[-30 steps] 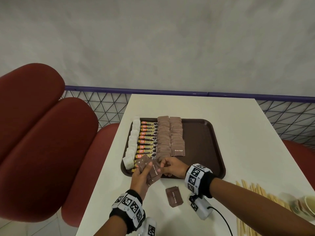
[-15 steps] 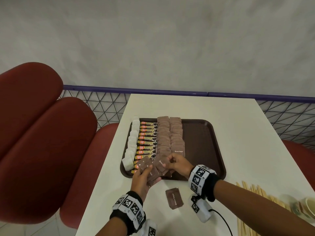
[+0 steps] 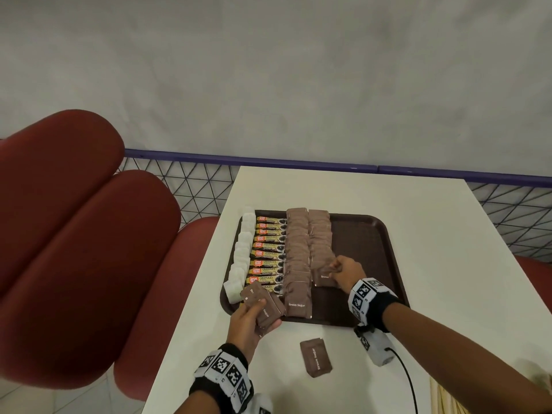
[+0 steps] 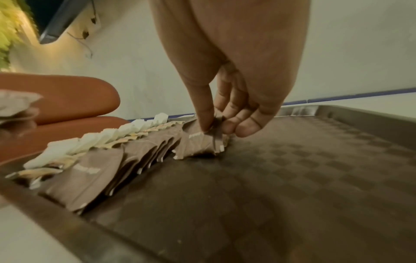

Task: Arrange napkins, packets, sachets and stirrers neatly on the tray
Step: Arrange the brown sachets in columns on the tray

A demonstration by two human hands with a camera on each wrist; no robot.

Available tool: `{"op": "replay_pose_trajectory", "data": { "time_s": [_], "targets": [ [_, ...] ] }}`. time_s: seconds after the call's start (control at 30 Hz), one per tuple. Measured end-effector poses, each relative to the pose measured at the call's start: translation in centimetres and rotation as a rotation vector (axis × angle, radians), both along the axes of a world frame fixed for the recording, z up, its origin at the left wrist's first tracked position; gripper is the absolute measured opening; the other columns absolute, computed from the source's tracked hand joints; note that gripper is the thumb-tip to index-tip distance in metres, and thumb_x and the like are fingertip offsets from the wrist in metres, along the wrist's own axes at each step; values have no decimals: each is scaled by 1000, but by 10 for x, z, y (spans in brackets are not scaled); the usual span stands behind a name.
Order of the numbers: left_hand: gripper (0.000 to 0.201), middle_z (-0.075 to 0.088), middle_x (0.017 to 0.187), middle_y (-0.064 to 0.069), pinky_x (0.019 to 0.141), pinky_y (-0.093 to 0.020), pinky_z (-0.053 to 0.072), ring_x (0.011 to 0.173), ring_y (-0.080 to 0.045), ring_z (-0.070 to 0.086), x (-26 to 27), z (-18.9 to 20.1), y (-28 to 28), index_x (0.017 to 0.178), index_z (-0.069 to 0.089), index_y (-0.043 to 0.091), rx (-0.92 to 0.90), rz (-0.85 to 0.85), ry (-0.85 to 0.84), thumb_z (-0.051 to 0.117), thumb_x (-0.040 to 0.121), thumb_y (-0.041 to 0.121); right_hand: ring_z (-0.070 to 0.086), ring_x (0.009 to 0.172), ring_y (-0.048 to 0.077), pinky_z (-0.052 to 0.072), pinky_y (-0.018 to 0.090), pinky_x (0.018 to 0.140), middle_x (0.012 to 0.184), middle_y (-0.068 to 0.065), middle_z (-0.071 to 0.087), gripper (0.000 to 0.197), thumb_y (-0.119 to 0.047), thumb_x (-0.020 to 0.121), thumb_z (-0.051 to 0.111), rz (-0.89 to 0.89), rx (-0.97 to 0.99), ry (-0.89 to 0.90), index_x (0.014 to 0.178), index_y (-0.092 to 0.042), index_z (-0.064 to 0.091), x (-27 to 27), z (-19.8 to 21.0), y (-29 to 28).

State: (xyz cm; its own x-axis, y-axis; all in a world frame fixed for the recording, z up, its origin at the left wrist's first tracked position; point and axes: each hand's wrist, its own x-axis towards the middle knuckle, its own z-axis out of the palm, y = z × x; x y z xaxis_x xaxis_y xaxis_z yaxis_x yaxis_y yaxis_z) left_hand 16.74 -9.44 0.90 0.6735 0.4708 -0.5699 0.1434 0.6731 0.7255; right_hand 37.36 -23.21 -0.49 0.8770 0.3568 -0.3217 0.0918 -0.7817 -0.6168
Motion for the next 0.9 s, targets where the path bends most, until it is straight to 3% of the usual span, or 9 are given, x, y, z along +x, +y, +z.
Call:
{"op": "replay_pose_trajectory", "data": {
  "time_s": [0.17, 0.33, 0.43, 0.53, 0.73, 0.9],
  "targets": [
    [30, 68, 105, -18, 65, -37, 60, 91, -30, 67, -2, -3, 2, 122, 56, 1, 22, -12, 14, 52, 92, 2, 61, 101, 31, 50, 33, 86, 111, 15, 63, 14, -9, 85, 59, 32, -81, -34, 99, -10, 61, -2, -7, 13],
    [30, 70, 102, -15, 68, -38, 59, 89, -29, 68, -3, -4, 0, 122, 56, 3, 66, -55, 10, 52, 92, 2, 54, 107, 34, 47, 37, 91, 118, 17, 52, 28, -6, 86, 53, 115, -151, -148, 113, -2, 52, -2, -10, 14],
    [30, 68, 104, -15, 68, -39, 59, 91, -30, 67, -2, -1, -1, 122, 55, 5, 67, -63, -5, 52, 92, 3, 43, 117, 32, 41, 38, 94, 125, 16, 44, 33, -9, 86, 56, 143, -208, -237, 117, -3, 46, -4, -10, 12],
    [29, 66, 107, -19, 71, -43, 57, 94, -33, 65, 0, 1, -3, 122, 54, 6, 25, -53, -14, 50, 93, 5, 39, 117, 29, 43, 36, 92, 126, 14, 42, 37, -13, 85, 60, 106, -210, -310, 118, -7, 45, -8, -6, 11],
    [30, 65, 105, -20, 70, -45, 57, 89, -33, 65, 3, 2, -5, 122, 54, 2, 15, -57, -4, 45, 94, 1, 40, 112, 23, 41, 32, 91, 119, 8, 44, 27, -19, 87, 57, 174, -7, -341, 111, -9, 49, -27, 3, 7],
    [30, 67, 98, -14, 69, -37, 56, 85, -27, 65, 5, 2, -14, 120, 56, 1, 103, -76, -8, 47, 92, -5, 46, 85, 9, 37, 17, 77, 97, -1, 48, 16, -20, 85, 64, 225, 318, -39, 90, -17, 50, -55, 5, 2]
  ]
}}
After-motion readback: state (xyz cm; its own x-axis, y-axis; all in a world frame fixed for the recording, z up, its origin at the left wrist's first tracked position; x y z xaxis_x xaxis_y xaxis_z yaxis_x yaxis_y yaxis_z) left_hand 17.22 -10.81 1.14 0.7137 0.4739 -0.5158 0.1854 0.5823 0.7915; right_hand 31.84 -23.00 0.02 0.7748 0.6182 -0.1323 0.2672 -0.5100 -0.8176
